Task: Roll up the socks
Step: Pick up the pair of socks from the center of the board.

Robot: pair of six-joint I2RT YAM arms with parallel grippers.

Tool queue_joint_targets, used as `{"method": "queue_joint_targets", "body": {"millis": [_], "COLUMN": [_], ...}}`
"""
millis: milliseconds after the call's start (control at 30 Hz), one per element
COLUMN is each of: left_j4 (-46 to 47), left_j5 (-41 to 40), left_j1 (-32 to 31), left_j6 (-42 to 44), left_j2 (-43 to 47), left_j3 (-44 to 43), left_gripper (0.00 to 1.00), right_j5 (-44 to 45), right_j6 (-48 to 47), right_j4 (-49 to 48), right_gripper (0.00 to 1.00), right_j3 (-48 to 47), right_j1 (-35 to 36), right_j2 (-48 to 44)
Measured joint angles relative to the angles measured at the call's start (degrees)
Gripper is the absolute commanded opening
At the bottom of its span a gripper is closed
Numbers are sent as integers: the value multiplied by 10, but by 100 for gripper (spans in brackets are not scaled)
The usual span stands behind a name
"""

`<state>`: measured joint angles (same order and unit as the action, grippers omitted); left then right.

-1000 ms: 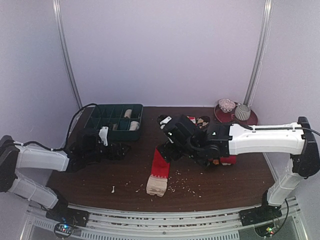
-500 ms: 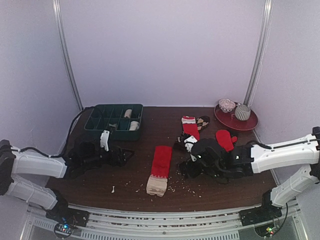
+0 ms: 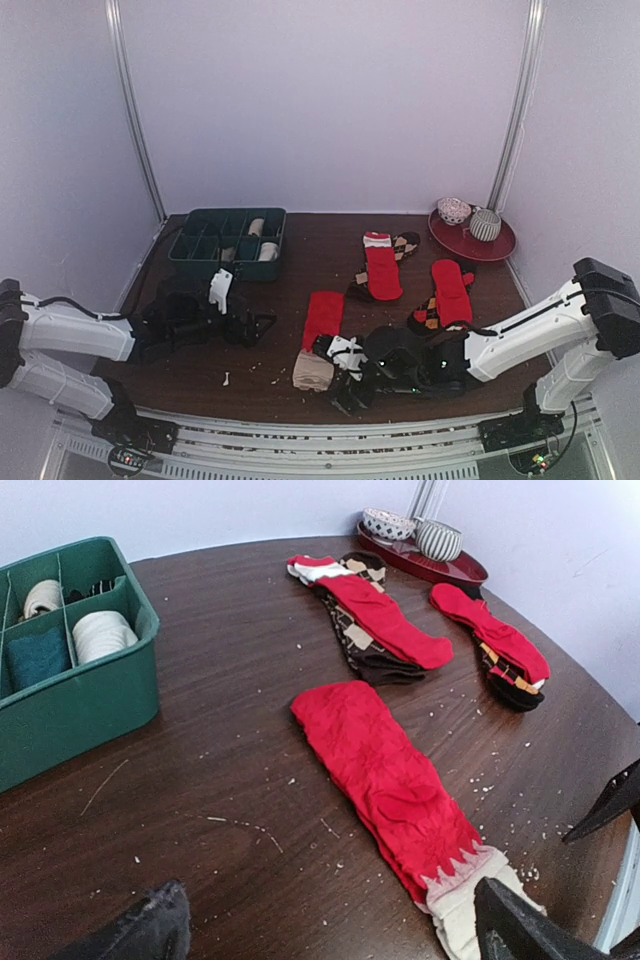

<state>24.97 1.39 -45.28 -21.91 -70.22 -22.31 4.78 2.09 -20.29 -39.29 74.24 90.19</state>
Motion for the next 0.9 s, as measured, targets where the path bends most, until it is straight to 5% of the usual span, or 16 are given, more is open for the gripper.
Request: {"method": "queue_joint_targets", "body": {"millis": [500, 700, 900], "left_j4": [-29, -32, -35], "left_j5": [-11, -10, 3], "left_j1": [-27, -27, -27], "left_j6": [23, 29, 43], "left_j2": [-70, -74, -74], "left_j3": [-35, -35, -35], "left_gripper": [97, 97, 96], "right_j5": [-70, -101, -134], "right_j6": [-158, -171, -142], "right_j4": [-26, -26, -24], "right_gripper": [81, 67, 41], "right_j3": [-35, -70, -76], "right_j1": [-37, -40, -66], "right_j2": [113, 148, 159]}}
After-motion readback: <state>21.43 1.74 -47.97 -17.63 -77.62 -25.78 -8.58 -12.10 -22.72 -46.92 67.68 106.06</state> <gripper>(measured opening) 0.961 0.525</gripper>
